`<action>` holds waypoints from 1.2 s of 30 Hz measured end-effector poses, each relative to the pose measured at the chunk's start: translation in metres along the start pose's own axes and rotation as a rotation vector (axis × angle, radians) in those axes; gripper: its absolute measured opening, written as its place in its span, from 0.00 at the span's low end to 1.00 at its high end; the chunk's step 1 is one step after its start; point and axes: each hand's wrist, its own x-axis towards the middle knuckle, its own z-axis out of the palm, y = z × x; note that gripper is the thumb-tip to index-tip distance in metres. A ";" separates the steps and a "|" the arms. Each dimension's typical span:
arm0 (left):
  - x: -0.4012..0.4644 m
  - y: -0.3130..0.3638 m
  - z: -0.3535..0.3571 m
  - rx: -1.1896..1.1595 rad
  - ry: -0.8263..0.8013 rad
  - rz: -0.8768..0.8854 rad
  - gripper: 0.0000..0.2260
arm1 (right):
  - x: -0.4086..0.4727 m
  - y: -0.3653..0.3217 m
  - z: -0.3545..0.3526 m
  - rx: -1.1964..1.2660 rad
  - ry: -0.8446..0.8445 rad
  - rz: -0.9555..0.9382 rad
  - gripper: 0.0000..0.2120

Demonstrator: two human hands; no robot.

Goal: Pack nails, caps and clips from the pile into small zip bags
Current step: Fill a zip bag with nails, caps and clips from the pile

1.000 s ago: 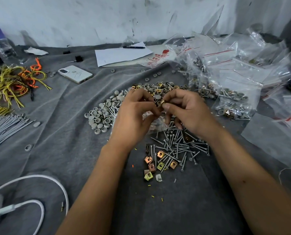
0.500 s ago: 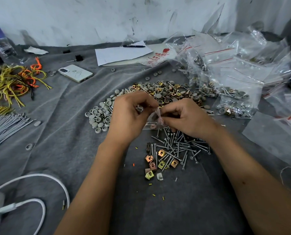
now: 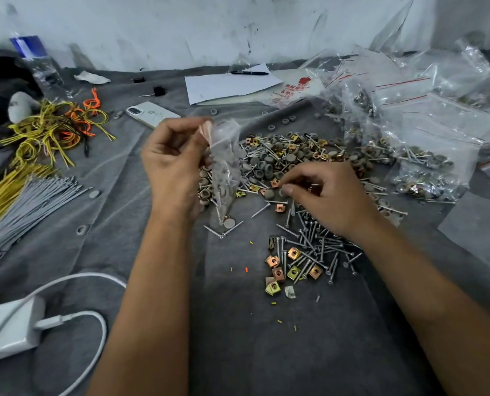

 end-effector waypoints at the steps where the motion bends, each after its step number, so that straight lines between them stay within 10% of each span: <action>1: 0.002 0.002 -0.003 -0.055 0.048 -0.020 0.09 | 0.000 -0.004 0.006 -0.054 -0.036 -0.039 0.06; 10: 0.011 0.016 -0.016 -0.396 0.198 -0.054 0.12 | 0.024 -0.036 0.046 -0.284 -0.208 -0.200 0.07; 21: 0.008 -0.004 -0.016 0.000 0.015 0.012 0.07 | 0.040 -0.053 0.059 -0.263 -0.586 -0.134 0.04; 36: 0.004 -0.011 -0.008 0.116 -0.151 -0.043 0.09 | 0.035 -0.019 0.024 0.051 0.007 0.077 0.12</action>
